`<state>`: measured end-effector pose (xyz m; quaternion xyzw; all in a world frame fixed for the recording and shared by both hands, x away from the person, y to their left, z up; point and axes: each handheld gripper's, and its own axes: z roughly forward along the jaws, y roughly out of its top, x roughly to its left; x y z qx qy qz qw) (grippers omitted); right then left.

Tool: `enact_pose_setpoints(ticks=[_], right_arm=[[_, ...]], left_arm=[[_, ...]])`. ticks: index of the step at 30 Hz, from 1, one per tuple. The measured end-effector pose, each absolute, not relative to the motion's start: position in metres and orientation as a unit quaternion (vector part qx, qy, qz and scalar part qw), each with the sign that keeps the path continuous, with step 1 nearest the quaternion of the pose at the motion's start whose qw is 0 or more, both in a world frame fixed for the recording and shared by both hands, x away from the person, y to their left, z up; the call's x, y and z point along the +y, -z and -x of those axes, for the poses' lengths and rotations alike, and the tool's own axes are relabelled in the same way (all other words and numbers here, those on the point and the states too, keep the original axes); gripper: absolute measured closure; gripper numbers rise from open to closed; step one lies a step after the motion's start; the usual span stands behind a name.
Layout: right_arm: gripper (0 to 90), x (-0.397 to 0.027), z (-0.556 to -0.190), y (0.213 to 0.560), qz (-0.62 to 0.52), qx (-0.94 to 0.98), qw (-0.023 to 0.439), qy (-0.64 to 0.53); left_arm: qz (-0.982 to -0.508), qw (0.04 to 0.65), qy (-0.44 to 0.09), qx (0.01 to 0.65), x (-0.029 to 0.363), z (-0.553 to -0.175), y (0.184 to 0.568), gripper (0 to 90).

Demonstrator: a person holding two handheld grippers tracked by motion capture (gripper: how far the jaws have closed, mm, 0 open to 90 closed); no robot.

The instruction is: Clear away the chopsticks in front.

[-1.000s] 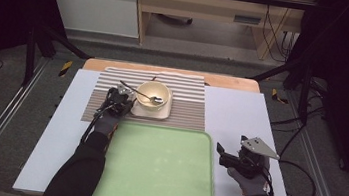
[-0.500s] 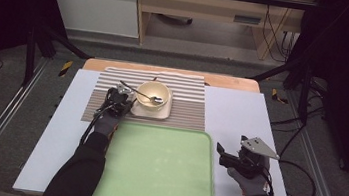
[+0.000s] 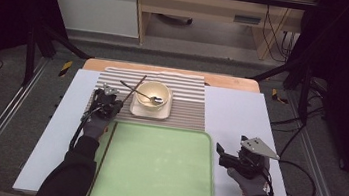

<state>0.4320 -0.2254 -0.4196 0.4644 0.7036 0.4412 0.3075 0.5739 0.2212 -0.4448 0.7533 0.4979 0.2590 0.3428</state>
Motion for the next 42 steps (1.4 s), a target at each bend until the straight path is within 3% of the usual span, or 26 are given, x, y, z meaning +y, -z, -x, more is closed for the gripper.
enact_pose_setpoints(ticks=[24,42], right_arm=[[6.7,-0.228,-0.431,0.417,-0.471,0.699,0.305,-0.444],[6.7,-0.231,-0.431,0.417,-0.474,0.697,0.304,-0.445]], left_arm=[[-0.722,0.359,-0.286,0.518,0.272,-0.512,0.431,85.0],[-0.708,0.381,-0.300,0.514,0.276,-0.452,0.420,85.1]])
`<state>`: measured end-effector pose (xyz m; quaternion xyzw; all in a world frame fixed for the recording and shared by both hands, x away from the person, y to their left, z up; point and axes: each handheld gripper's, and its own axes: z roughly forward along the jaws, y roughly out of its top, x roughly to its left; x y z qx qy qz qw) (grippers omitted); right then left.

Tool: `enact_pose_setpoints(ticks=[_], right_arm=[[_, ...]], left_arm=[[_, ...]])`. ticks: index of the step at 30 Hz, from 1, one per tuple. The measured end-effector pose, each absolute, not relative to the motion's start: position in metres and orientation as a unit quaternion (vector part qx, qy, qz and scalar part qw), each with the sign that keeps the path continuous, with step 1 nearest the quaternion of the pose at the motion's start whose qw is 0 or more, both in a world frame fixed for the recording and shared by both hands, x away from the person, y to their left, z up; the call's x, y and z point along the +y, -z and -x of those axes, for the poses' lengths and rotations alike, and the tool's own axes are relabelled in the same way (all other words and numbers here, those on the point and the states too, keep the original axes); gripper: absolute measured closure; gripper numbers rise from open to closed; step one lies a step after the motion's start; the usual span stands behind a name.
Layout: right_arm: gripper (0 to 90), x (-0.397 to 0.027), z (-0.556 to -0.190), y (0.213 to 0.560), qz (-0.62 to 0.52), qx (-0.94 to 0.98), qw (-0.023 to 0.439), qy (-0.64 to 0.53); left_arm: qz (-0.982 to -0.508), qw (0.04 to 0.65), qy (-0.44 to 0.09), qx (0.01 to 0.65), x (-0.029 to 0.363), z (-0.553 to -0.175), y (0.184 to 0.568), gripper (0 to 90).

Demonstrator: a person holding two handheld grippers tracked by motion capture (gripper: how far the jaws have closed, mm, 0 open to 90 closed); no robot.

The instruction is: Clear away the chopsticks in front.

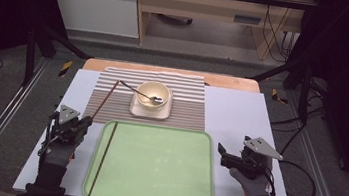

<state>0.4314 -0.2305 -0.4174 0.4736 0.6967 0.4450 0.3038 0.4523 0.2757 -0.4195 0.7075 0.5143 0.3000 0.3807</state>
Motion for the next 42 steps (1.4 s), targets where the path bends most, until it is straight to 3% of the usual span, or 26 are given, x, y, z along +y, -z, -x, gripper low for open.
enact_pose_setpoints(ticks=[18,42], right_arm=[[6.7,-0.231,-0.430,0.417,-0.476,0.694,0.304,-0.446],[6.6,-0.229,-0.430,0.417,-0.474,0.697,0.305,-0.443]], left_arm=[[-0.705,0.384,-0.293,0.520,0.263,-0.411,0.426,85.0],[-0.755,0.387,-0.249,0.467,0.219,-0.377,0.443,85.0]])
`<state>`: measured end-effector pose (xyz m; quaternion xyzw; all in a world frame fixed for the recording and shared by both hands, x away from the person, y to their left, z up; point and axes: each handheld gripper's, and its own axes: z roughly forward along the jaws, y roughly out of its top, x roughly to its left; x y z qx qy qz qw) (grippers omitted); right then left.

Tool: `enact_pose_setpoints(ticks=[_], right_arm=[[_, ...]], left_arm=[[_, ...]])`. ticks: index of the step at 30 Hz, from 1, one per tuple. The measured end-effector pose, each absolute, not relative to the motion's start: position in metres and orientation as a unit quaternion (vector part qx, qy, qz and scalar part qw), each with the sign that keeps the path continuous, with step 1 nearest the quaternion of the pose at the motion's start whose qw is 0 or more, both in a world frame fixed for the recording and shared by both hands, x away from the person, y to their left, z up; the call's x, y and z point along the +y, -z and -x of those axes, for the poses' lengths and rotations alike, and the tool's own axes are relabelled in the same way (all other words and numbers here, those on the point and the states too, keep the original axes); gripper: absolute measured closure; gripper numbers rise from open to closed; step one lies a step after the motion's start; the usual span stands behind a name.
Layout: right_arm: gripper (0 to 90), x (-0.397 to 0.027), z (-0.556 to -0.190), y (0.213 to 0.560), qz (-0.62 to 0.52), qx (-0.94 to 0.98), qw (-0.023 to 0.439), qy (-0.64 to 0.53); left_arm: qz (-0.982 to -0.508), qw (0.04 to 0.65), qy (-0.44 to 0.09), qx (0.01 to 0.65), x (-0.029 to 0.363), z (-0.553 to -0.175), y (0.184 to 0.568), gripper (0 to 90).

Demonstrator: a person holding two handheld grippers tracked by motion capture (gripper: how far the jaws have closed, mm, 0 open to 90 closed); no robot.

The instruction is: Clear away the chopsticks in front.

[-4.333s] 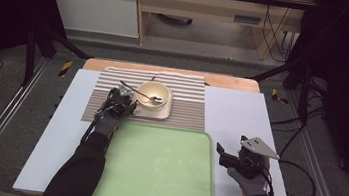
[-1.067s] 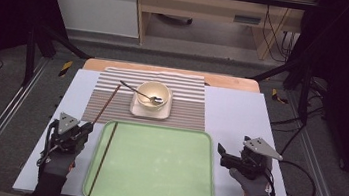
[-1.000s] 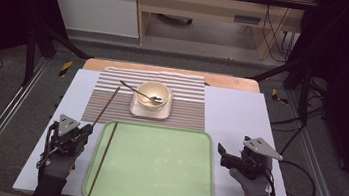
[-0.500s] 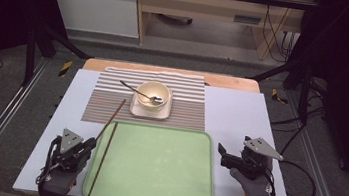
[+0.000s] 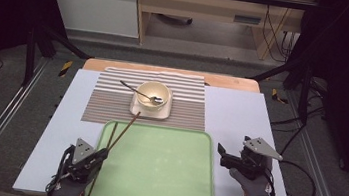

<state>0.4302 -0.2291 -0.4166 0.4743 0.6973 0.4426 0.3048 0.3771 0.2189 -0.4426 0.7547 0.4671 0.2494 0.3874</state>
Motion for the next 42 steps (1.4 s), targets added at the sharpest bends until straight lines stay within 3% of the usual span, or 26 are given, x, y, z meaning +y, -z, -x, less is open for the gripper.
enact_pose_setpoints(ticks=[42], right_arm=[[6.4,-0.227,-0.432,0.419,-0.473,0.702,0.306,-0.435]], left_arm=[[-0.816,0.328,-0.204,0.431,0.192,-0.380,0.473,84.1]])
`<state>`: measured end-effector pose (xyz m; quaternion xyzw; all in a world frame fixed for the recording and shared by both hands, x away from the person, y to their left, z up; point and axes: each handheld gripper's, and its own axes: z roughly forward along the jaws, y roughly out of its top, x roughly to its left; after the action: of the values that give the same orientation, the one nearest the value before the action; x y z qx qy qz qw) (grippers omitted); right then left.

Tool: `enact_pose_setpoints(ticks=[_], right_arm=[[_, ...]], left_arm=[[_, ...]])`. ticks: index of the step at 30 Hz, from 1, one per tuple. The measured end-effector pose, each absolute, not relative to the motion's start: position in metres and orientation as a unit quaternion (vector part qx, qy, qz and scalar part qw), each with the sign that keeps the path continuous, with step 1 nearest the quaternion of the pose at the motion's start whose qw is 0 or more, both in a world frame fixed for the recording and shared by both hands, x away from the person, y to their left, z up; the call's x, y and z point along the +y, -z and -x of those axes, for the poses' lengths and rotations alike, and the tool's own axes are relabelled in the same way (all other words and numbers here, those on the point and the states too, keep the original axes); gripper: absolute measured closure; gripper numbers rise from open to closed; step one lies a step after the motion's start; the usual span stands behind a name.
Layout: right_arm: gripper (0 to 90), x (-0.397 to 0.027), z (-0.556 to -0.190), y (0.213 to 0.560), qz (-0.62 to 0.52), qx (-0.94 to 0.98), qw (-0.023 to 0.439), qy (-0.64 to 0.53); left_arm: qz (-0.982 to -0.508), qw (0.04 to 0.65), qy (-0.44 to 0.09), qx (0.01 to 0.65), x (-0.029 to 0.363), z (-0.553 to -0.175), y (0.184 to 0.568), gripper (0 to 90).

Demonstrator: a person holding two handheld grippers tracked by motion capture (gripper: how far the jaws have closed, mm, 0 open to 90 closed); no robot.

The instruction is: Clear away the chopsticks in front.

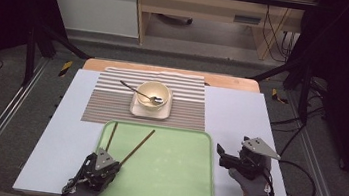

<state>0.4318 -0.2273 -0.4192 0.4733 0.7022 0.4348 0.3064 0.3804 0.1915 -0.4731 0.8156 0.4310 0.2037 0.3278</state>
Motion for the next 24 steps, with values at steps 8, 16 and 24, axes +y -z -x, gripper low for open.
enact_pose_setpoints(ticks=[8,16,24], right_arm=[[6.4,-0.228,-0.432,0.419,-0.474,0.701,0.306,-0.435],[6.4,-0.229,-0.432,0.418,-0.477,0.699,0.307,-0.436],[6.4,-0.230,-0.433,0.419,-0.477,0.699,0.307,-0.436]], left_arm=[[-0.809,0.350,-0.208,0.424,0.195,-0.380,0.465,78.7],[-0.802,0.380,-0.233,0.398,0.187,-0.387,0.447,79.5],[-0.803,0.398,-0.244,0.370,0.168,-0.405,0.432,85.6]])
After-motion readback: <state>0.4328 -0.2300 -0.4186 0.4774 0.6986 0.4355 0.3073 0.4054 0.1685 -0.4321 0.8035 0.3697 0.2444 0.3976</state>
